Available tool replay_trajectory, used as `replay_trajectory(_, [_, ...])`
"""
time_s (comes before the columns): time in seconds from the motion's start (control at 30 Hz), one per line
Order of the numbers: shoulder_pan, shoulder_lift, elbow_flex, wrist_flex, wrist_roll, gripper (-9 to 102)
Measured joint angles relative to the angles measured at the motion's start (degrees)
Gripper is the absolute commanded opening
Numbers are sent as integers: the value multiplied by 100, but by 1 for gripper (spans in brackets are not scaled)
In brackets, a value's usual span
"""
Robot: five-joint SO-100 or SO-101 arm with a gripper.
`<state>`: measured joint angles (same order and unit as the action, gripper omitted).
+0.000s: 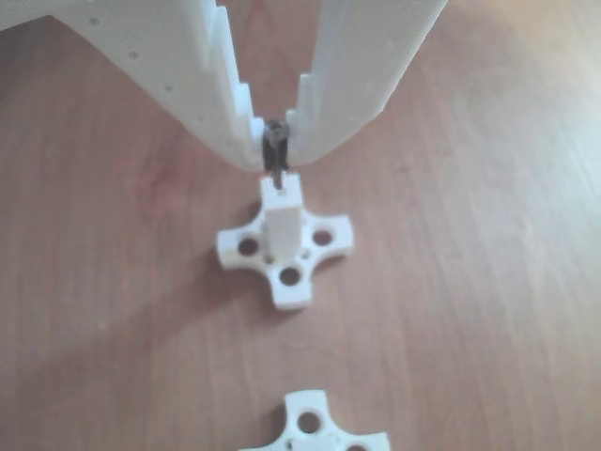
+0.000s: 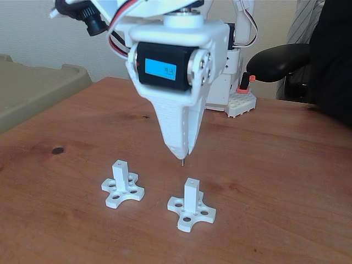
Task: Grab the screw and set it in the hole.
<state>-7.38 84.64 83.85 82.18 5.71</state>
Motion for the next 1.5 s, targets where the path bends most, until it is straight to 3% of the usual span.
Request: replay_trajectory(1.5, [-211, 0, 519, -510, 53, -4])
